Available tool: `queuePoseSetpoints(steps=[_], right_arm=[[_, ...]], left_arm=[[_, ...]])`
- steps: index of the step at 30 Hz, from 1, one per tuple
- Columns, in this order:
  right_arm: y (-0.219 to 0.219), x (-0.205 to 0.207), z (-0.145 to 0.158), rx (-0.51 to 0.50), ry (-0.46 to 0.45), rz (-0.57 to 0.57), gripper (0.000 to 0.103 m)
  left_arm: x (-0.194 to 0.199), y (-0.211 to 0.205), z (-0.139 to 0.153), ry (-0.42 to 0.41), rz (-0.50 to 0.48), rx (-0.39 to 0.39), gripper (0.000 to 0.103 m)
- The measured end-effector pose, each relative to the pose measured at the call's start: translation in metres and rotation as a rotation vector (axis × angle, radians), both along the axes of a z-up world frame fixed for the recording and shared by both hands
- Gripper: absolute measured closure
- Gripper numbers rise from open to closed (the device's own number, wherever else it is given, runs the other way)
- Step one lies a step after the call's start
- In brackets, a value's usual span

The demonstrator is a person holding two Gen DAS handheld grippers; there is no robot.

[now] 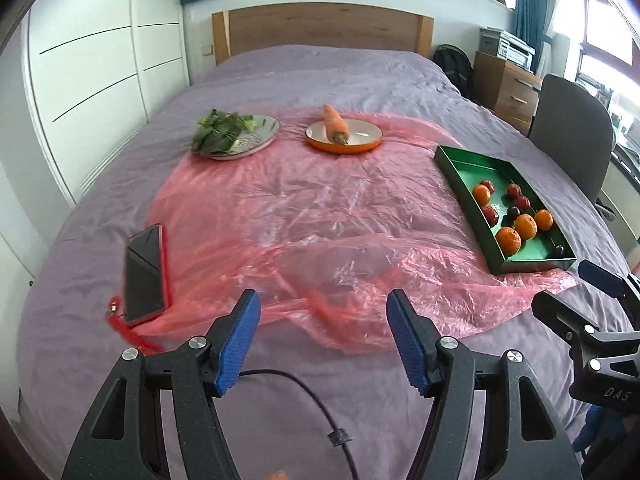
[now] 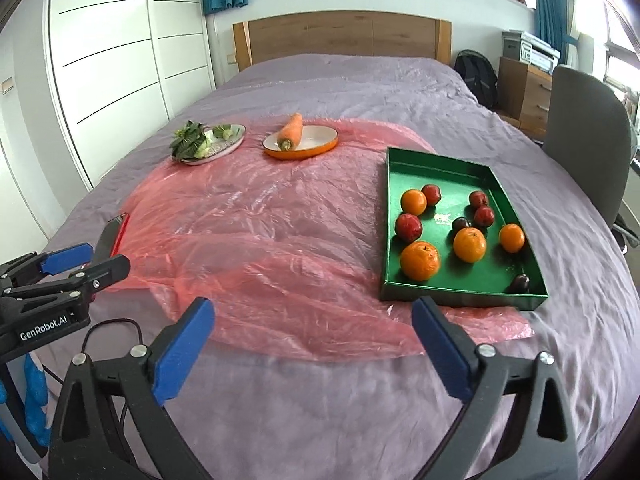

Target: Organize fruits

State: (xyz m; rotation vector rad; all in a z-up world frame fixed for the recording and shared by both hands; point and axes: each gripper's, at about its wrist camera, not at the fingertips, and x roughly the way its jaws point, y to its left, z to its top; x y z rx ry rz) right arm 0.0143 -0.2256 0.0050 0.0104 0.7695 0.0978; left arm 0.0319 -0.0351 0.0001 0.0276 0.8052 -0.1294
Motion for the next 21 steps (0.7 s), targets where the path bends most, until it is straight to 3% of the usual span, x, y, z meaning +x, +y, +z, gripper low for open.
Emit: queuePoseSetpoints(steps=[5, 10, 18, 21], right_arm=[[0.009, -0.015, 0.006, -0.016, -0.024, 0.001, 0.000], [0.018, -0.026, 0.013, -0.037, -0.051, 0.001, 0.000], [0.014, -0.045, 0.029, -0.037, -0.103, -0.030, 0.000], [0.007, -0.051, 0.034, -0.039, -0.117, -0.059, 0.000]], left_arm=[[-0.014, 0.012, 0.008, -0.016, 0.030, -0.004, 0.043], [-0.030, 0.019, 0.016, -0.051, 0.051, 0.019, 0.030], [-0.048, 0.014, 0.022, -0.058, 0.029, 0.043, 0.029], [-0.051, 0.014, 0.025, -0.050, 0.024, 0.018, 0.029]])
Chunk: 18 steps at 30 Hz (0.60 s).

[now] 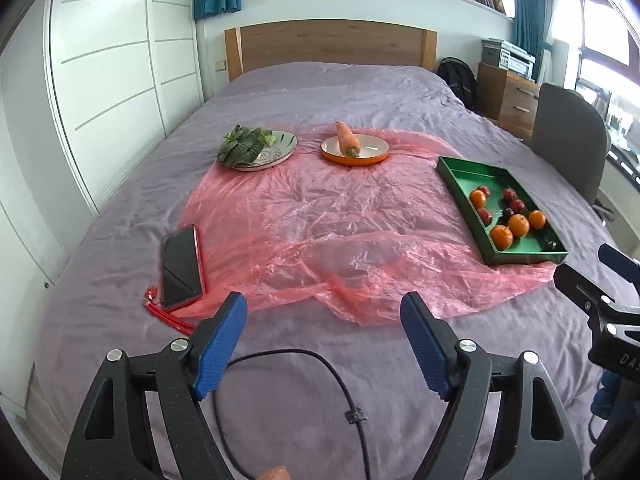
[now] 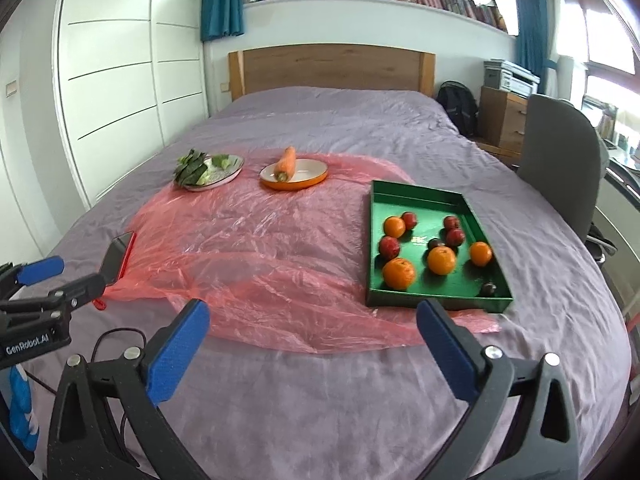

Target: Organize fruits

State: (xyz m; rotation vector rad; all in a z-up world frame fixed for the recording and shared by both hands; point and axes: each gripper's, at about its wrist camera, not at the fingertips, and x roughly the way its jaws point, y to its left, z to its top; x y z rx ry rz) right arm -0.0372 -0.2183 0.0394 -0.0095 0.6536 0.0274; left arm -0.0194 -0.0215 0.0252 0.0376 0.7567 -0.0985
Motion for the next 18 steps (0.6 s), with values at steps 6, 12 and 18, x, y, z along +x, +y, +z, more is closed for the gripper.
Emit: queuePoseSetpoints(steps=[6, 12, 18], right_arm=[[-0.017, -0.003, 0.012, -0.009, -0.026, -0.042, 0.000], [-0.026, -0.001, 0.011, 0.005, -0.027, -0.051, 0.000], [-0.026, 0.004, 0.001, 0.001, -0.004, -0.045, 0.000]], left_arm=[[0.000, -0.001, 0.001, -0.001, 0.022, 0.001, 0.028], [0.003, -0.007, -0.010, 0.017, 0.005, 0.021, 0.028], [0.006, -0.009, -0.015, 0.022, 0.003, 0.029, 0.028]])
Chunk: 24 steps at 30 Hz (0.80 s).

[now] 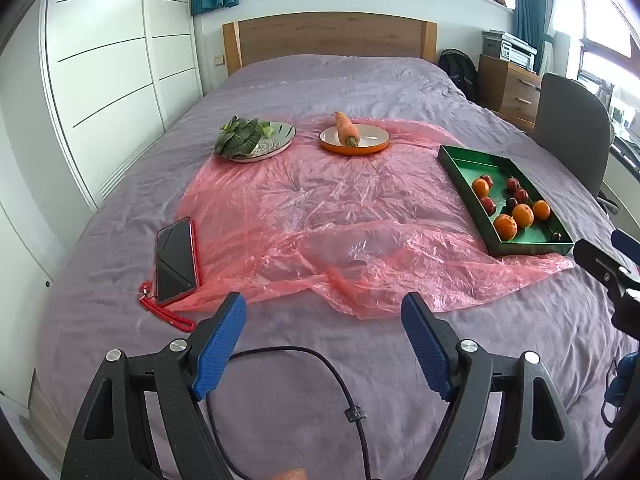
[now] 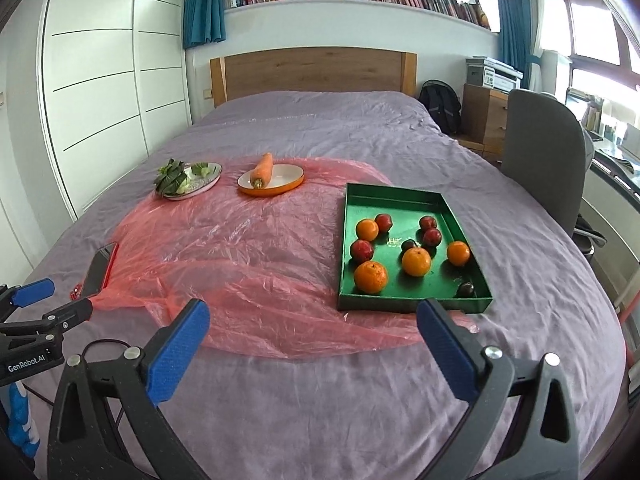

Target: Organize fruits

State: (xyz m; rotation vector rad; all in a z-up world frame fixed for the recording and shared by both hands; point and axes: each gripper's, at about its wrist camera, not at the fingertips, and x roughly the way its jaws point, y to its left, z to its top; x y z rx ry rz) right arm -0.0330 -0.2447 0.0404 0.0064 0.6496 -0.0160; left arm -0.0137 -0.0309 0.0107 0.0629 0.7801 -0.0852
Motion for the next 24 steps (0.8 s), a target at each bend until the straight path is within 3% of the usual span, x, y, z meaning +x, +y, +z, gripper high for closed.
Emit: queuePoseSetpoints(steps=[13, 24], right_arm=[[-0.012, 0.007, -0.028, 0.001, 0.069, -0.030, 0.000], [-0.014, 0.011, -0.035, -0.010, 0.090, -0.032, 0.000]], left_arm=[[0.007, -0.003, -0.004, 0.001, -0.006, -0.015, 0.028], [0.012, -0.005, -0.006, 0.006, -0.023, -0.023, 0.026]])
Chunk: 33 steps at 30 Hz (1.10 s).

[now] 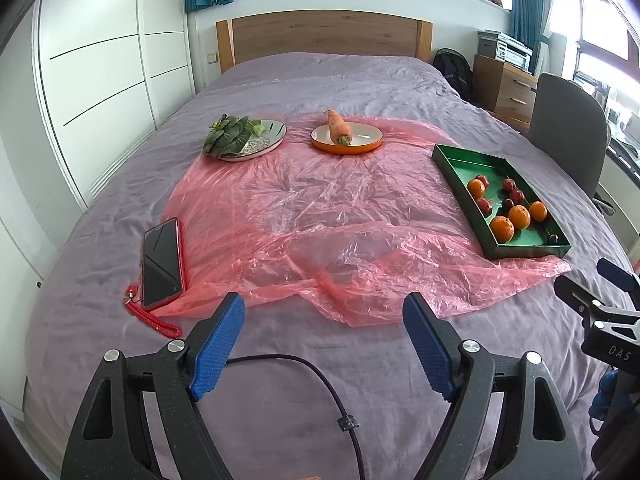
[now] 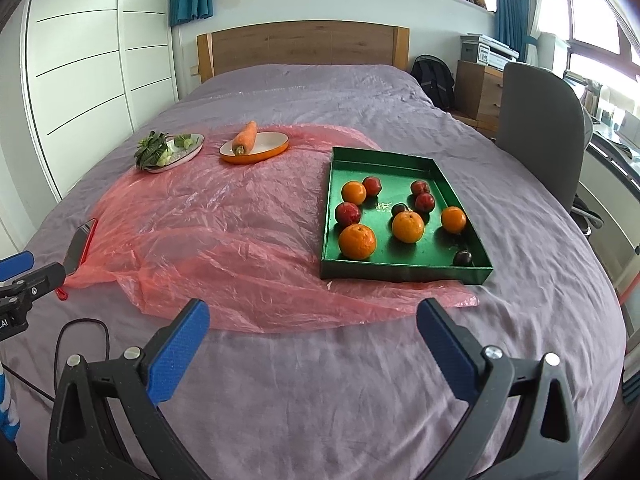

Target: Organize fruits

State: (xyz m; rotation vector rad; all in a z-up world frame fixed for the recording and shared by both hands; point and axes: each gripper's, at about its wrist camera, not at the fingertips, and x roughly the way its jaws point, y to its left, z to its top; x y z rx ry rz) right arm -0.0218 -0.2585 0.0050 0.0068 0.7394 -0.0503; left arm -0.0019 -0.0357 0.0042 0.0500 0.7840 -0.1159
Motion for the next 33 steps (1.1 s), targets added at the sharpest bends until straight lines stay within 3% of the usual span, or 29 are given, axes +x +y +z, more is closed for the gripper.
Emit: queuePoseSetpoints(steps=[33], right_arm=[[-0.019, -0.003, -0.004, 0.022, 0.012, -0.036, 0.000]], left_arm=[[-0.001, -0.001, -0.001, -0.005, -0.022, -0.004, 0.026]])
